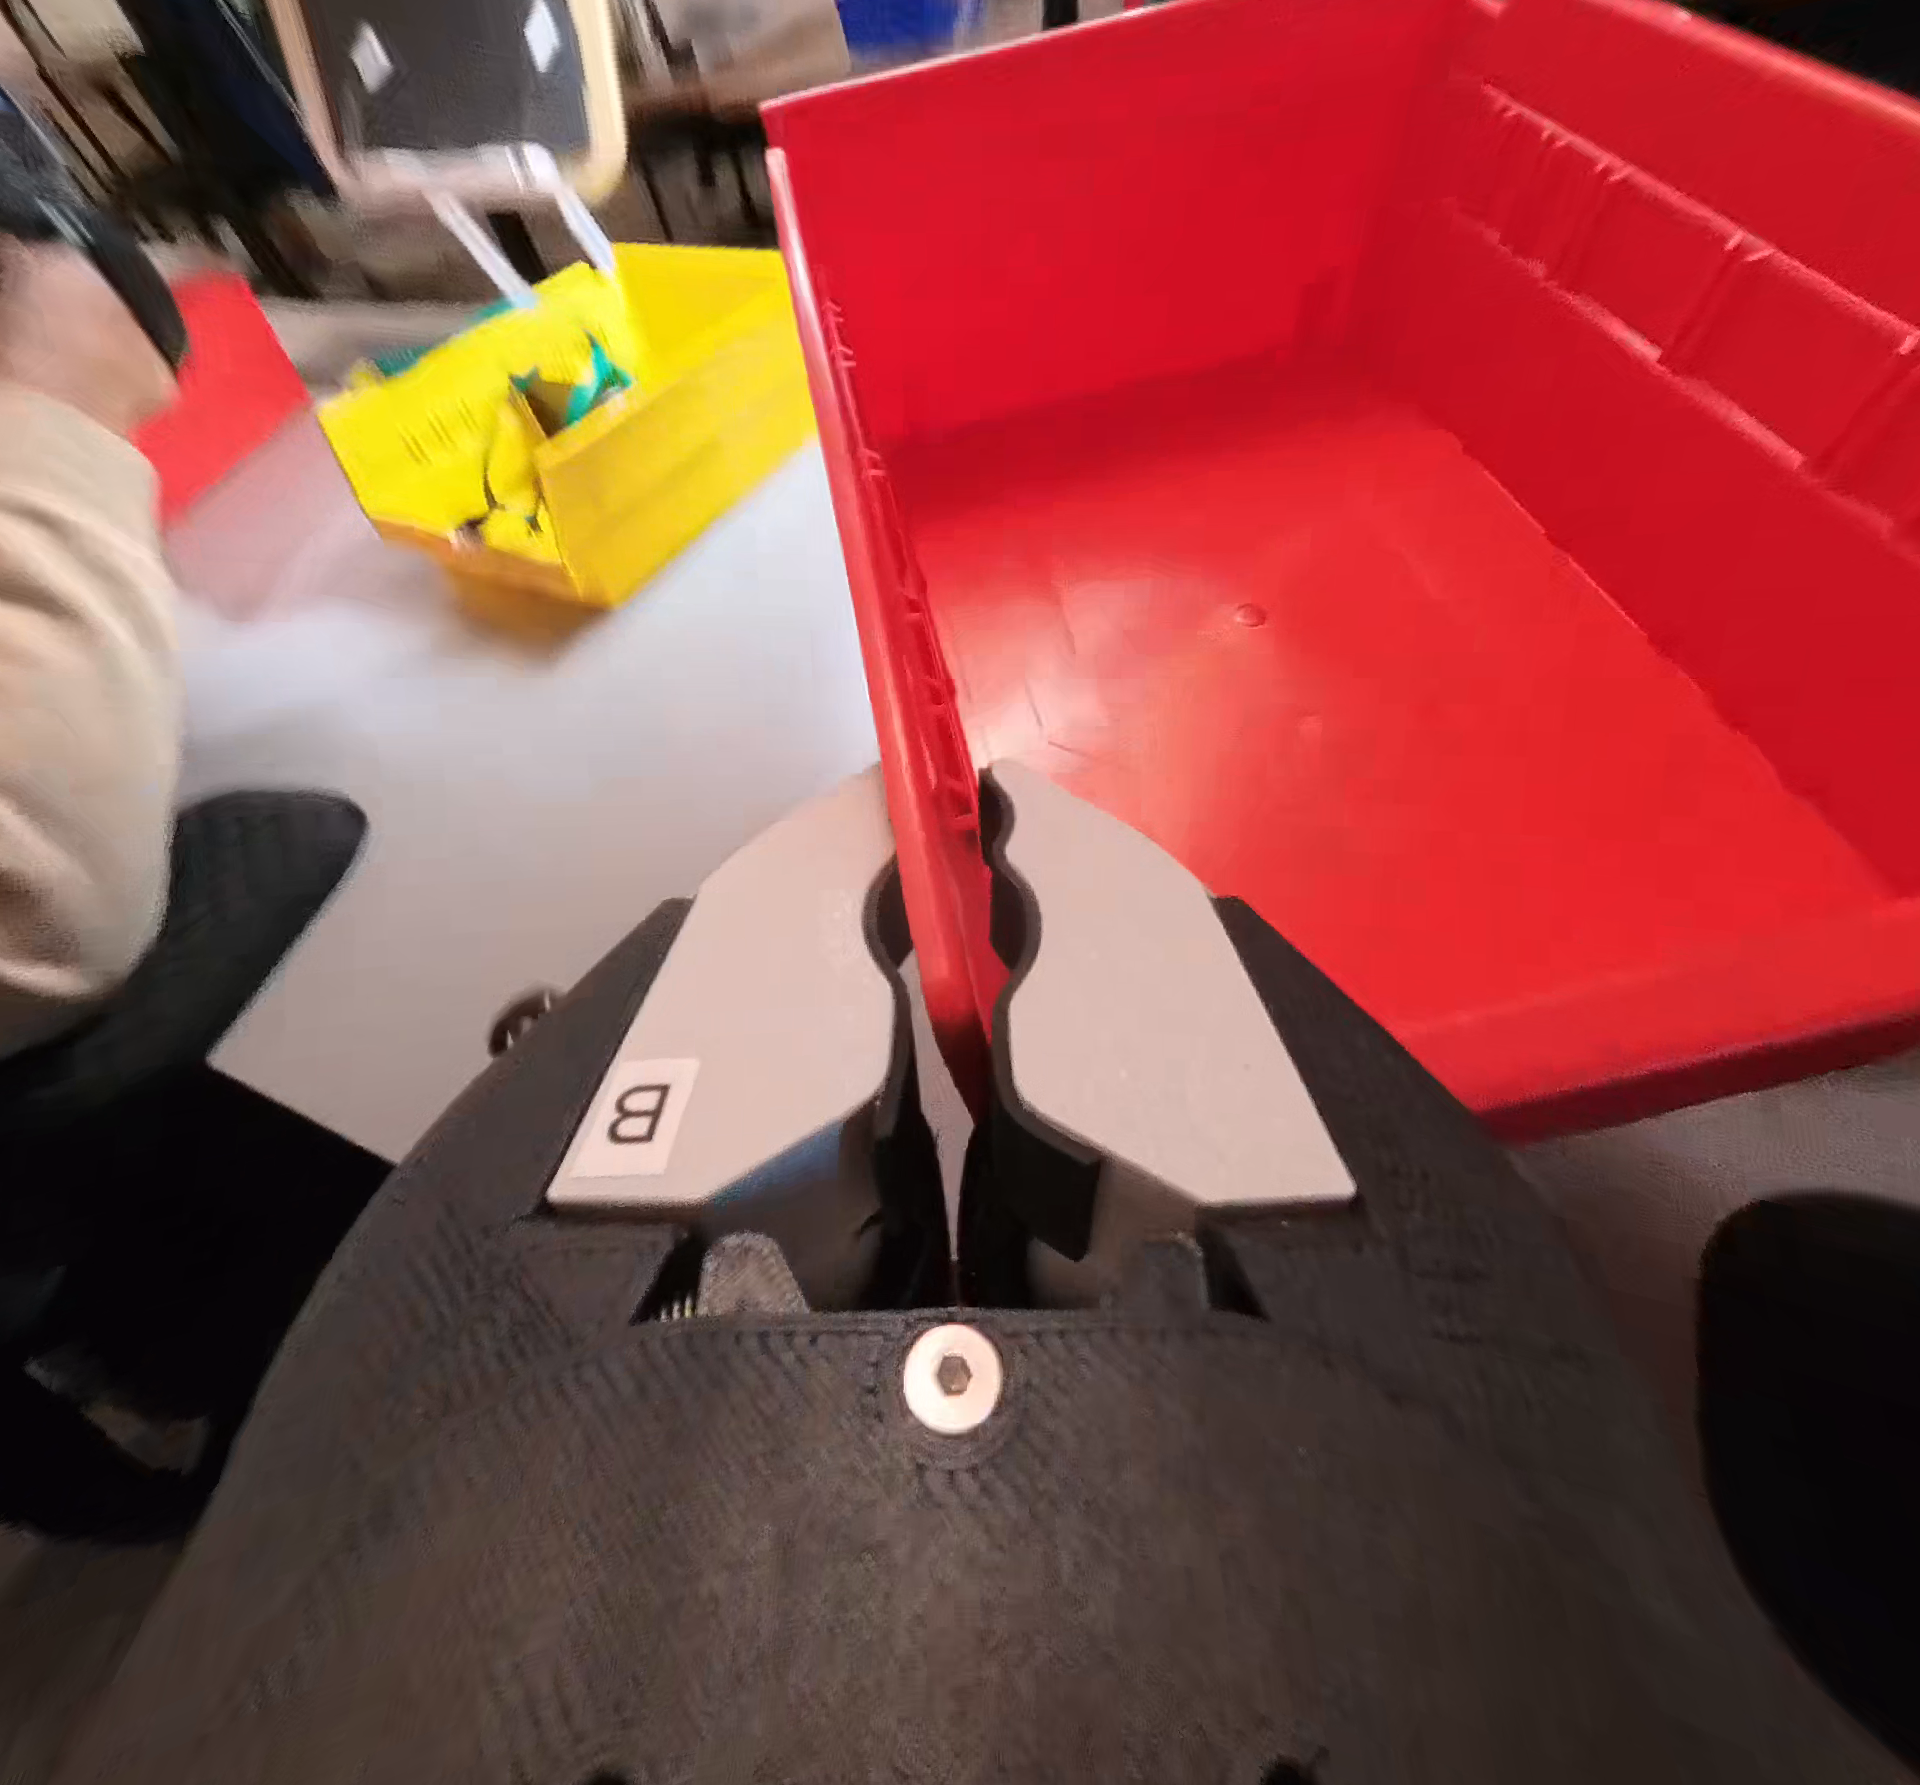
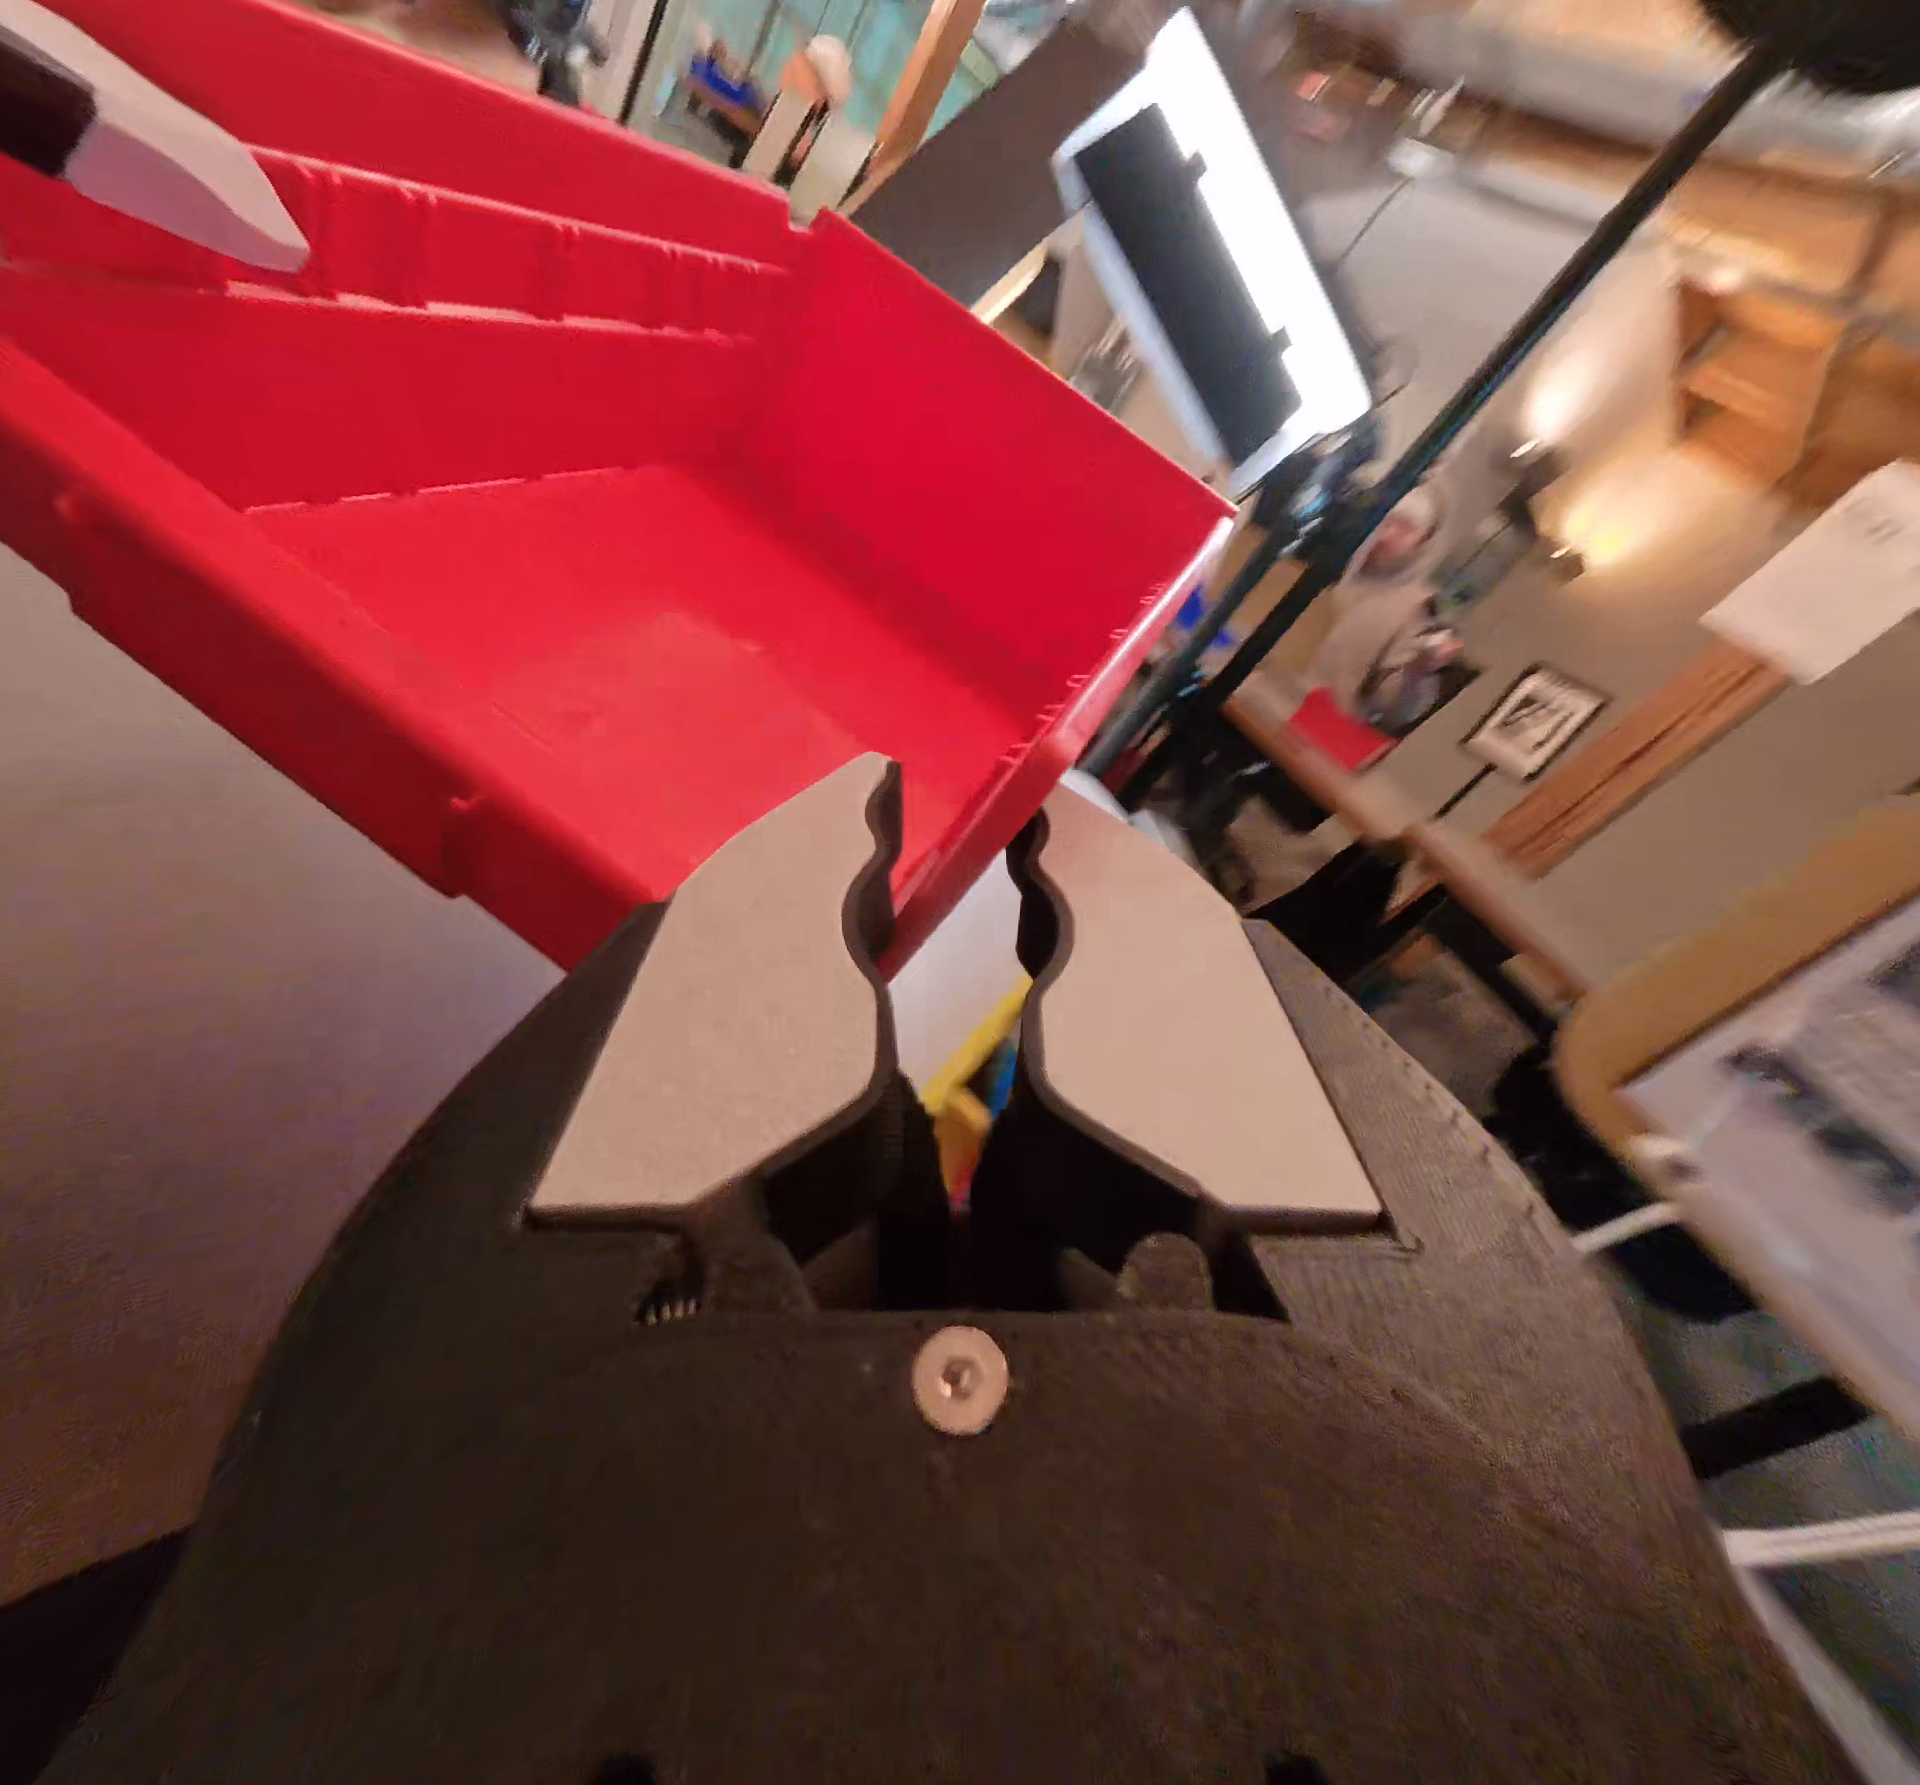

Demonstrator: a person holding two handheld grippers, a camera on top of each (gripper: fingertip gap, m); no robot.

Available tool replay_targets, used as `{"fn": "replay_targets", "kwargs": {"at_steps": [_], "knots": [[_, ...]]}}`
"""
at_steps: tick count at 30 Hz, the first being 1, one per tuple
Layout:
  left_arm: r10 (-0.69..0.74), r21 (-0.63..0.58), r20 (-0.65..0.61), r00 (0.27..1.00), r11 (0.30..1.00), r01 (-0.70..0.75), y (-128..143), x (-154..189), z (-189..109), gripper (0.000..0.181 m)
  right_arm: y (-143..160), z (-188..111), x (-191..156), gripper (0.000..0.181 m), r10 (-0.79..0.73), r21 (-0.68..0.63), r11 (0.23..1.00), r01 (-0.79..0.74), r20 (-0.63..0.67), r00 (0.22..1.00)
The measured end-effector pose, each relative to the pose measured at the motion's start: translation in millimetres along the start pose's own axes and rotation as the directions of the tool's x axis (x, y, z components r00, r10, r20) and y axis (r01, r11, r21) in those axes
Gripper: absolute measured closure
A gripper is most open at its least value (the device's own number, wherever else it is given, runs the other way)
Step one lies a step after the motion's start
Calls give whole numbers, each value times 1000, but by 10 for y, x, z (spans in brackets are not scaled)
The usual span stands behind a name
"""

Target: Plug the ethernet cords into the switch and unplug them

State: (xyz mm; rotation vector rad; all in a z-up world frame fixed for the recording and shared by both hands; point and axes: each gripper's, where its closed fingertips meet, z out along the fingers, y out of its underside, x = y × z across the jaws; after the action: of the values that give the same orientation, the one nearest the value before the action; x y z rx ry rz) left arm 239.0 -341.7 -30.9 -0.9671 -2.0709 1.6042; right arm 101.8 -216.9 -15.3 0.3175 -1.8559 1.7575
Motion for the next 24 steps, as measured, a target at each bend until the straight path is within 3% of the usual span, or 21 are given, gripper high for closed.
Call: {"fn": "replay_targets", "kwargs": {"at_steps": [5,8,11,14,17,20,24], "knots": [[57,335,-6,998,941,-51,-814,563,-425,173,-357,-631,763,163,-119,111,983,148,-229,966],[129,480,-66,989,873,-82,-1162,1148,-606,169,-407,-1177,1250,162,-189,96,966,238,-361,913],[211,566,-187,959,822,-70,-1351,1884,-721,165,-270,-1772,1679,162,-255,15,955,295,-462,849],[310,566,-303,901,819,-92,-1383,2690,-704,162,49,-2329,2041,162,-315,-126,947,294,-524,791],[423,557,-413,807,818,-144,-1416,3540,-672,161,468,-2847,2380,161,-293,-229,954,193,-581,760],[562,561,-414,716,777,-286,-1368,4286,-633,160,948,-3279,2615,160,-224,-281,959,48,-638,737],[633,553,-479,608,756,-351,-1159,5102,-587,160,1633,-3713,2785,159,-164,-331,938,-99,-680,715]]}}
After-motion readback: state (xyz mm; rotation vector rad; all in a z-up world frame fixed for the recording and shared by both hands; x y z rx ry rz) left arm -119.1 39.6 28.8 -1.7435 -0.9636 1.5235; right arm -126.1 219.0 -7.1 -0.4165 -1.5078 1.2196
